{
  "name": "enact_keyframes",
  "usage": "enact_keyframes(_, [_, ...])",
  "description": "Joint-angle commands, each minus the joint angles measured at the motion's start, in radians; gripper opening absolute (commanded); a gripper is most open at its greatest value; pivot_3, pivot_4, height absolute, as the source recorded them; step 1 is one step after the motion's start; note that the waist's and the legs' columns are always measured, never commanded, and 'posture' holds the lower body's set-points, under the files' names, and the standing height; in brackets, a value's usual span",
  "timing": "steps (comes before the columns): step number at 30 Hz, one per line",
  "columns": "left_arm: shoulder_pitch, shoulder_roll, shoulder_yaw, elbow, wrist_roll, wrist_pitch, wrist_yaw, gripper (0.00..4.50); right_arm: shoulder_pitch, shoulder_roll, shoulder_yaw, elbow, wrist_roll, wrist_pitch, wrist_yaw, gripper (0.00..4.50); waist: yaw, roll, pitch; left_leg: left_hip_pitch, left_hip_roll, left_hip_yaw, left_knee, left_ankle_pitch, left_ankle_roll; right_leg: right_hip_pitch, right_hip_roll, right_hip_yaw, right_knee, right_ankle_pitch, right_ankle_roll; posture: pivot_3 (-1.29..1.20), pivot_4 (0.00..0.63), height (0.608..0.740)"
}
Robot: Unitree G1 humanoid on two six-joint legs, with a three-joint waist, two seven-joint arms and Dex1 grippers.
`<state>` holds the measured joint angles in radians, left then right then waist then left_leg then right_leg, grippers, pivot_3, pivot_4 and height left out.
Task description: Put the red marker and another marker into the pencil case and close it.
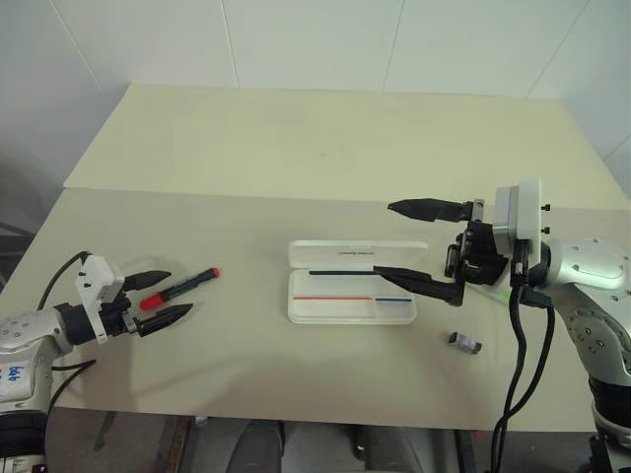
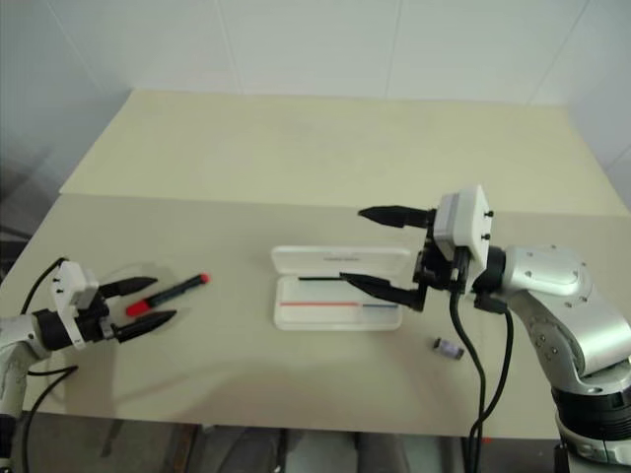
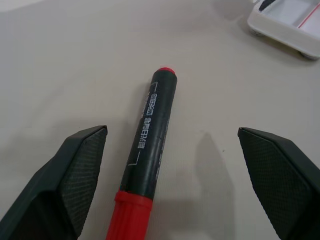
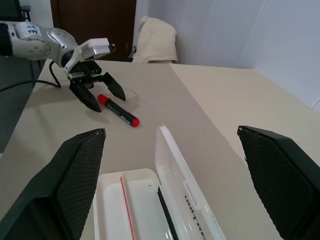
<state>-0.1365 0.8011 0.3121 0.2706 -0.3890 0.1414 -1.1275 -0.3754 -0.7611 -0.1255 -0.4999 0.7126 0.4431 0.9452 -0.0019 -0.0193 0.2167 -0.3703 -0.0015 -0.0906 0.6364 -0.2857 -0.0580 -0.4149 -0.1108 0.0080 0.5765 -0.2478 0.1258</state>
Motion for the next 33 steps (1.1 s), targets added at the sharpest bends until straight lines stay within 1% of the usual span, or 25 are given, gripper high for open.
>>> enact_keyframes(1, [-0.049,0.015,-0.030,0.076,0.035,-0.043,-0.014,4.49,-0.001,-0.010,-0.036,-0.043,0.015,0.001,-0.016,4.50,-0.001,0.000,0.000,0.000,0.000,0.000,0.000,0.000,0.000,0.000,0.000,0.000,0.000,0.000,0.000,0.00,0.150,0.740])
enact_keyframes(9, [-0.120,0.019,-0.120,0.158,0.121,-0.079,-0.002,4.49,0.033,-0.009,-0.056,-0.084,0.022,0.009,-0.052,4.50,0.005,0.000,0.000,0.001,0.000,0.000,-0.002,0.000,0.000,-0.001,0.000,0.000,0.003,0.003,0.005,0.00,0.150,0.740])
enact_keyframes(12, [-0.136,0.027,-0.135,0.171,0.155,-0.092,0.025,3.85,0.042,-0.009,-0.060,-0.095,0.023,0.009,-0.062,4.50,0.004,0.001,-0.001,0.002,0.000,0.000,-0.002,0.001,-0.001,-0.001,-0.001,0.000,0.004,0.003,0.005,0.00,0.150,0.740])
enact_keyframes(15, [-0.136,0.033,-0.140,0.161,0.175,-0.086,0.053,2.93,0.050,-0.007,-0.065,-0.099,0.022,0.006,-0.066,4.50,0.001,0.001,-0.001,0.002,0.000,0.000,-0.001,0.001,-0.001,0.000,-0.001,0.000,0.005,0.001,0.002,0.00,0.150,0.740])
enact_keyframes(20, [-0.112,0.038,-0.142,0.125,0.184,-0.077,0.079,1.22,0.058,-0.002,-0.066,-0.100,0.018,0.000,-0.069,4.50,0.001,0.002,-0.001,0.004,0.000,0.000,-0.001,0.002,0.000,0.000,0.000,0.000,0.008,0.001,0.001,0.00,0.150,0.740])
enact_keyframes(22, [-0.094,0.039,-0.144,0.107,0.184,-0.083,0.078,0.67,0.058,0.000,-0.064,-0.098,0.016,-0.003,-0.068,4.50,0.001,0.002,-0.001,0.004,0.000,0.000,-0.001,0.003,0.001,0.000,0.000,0.000,0.008,0.000,0.000,0.00,0.150,0.740])
enact_keyframes(27, [-0.064,0.027,-0.141,0.055,0.168,-0.073,0.096,0.63,0.056,0.000,-0.060,-0.086,0.009,-0.012,-0.060,4.50,-0.001,0.003,-0.002,0.004,0.000,0.000,-0.001,0.004,0.001,0.000,0.000,0.000,0.007,-0.001,-0.004,0.00,0.150,0.740])
enact_keyframes(30, [-0.039,0.006,-0.122,-0.014,0.111,-0.073,0.074,0.63,0.058,-0.001,-0.058,-0.081,0.004,-0.017,-0.055,4.50,0.000,0.003,-0.002,0.004,0.000,0.000,-0.001,0.004,0.001,0.000,0.000,0.000,0.007,-0.001,-0.004,0.00,0.150,0.740])
enact_keyframes(31, [-0.019,-0.015,-0.101,-0.075,0.047,-0.076,0.043,0.63,0.060,-0.002,-0.058,-0.080,0.002,-0.018,-0.054,4.50,0.000,0.003,-0.002,0.004,0.000,0.000,-0.001,0.004,0.001,0.000,0.000,0.000,0.006,-0.001,-0.004,0.00,0.150,0.740])
enact_keyframes(33, [0.010,-0.041,-0.072,-0.160,-0.025,-0.097,0.004,0.63,0.061,-0.002,-0.057,-0.079,0.001,-0.020,-0.053,4.50,0.000,0.003,-0.002,0.002,0.000,0.000,-0.002,0.003,0.001,0.000,-0.001,0.000,0.005,0.000,-0.002,0.00,0.150,0.740])
